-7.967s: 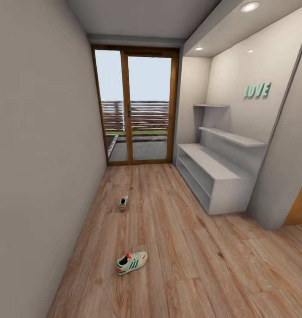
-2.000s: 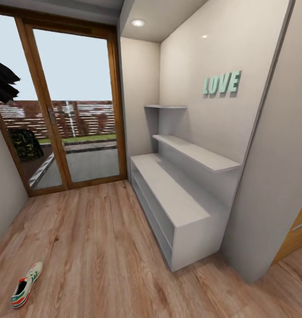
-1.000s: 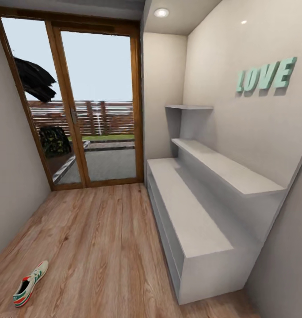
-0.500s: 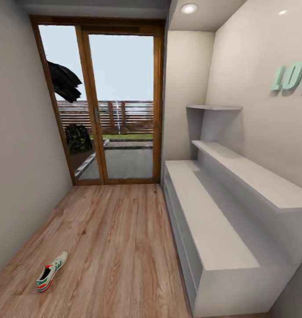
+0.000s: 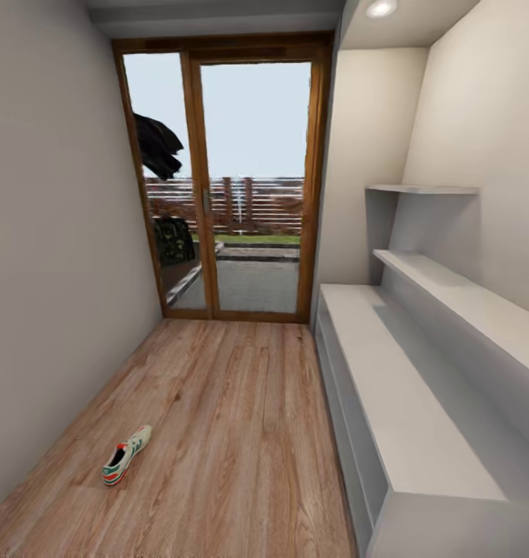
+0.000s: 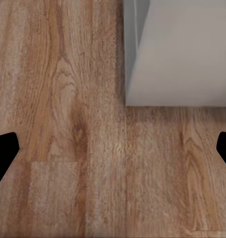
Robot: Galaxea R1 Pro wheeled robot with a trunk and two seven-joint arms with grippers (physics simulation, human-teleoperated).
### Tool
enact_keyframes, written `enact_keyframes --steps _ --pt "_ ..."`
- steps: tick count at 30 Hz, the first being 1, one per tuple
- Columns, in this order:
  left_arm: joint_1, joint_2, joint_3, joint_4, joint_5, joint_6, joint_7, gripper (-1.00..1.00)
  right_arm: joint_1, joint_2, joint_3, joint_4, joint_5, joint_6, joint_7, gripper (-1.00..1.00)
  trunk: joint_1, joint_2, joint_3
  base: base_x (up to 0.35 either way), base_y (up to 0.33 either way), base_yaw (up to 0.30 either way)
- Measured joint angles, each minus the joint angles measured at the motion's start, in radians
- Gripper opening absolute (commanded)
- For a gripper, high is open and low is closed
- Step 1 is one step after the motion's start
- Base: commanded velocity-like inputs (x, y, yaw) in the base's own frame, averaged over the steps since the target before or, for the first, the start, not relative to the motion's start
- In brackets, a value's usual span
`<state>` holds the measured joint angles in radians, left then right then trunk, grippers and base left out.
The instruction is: Pick up the two gym shoes and the two sandals from the corridor floor and place them onto the hallstand (shoe rack) in the corridor, making sure they are on the rack and not on the floor. Arrange them so the two gym shoes are next to each other and the two sandals are next to each other.
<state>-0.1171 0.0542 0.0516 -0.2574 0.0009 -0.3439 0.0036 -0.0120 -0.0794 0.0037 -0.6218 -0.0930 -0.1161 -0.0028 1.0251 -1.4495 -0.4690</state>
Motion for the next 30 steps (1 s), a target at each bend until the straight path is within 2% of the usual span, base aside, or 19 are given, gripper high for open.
enact_keyframes --steps 2,3,15,23,30 --pt "0.000 0.001 0.016 0.000 0.000 0.000 -0.001 1.00 0.000 0.000 0.000 0.000 0.000 0.000 0.000 1.00 0.000 0.000 0.000 0.000 0.000 0.277" --pt "0.001 0.002 0.036 0.000 -0.002 -0.001 -0.003 1.00 0.000 0.000 0.001 0.000 0.000 0.000 0.000 1.00 0.000 0.000 0.000 0.000 0.000 0.277" --pt "0.001 0.000 0.041 0.000 -0.010 -0.001 -0.005 1.00 0.000 0.009 0.001 0.000 0.001 0.000 0.000 1.00 0.000 0.000 0.000 0.039 0.000 0.277" --pt "0.001 0.001 0.039 0.000 -0.010 -0.001 -0.006 1.00 0.000 0.011 0.001 0.000 0.001 0.000 0.000 1.00 -0.001 0.000 0.000 0.282 -0.004 0.277" --pt "0.001 0.001 0.036 0.000 -0.011 -0.001 -0.006 1.00 0.000 0.011 0.001 0.000 0.001 0.000 0.000 1.00 -0.001 0.000 0.000 0.309 -0.127 0.277"
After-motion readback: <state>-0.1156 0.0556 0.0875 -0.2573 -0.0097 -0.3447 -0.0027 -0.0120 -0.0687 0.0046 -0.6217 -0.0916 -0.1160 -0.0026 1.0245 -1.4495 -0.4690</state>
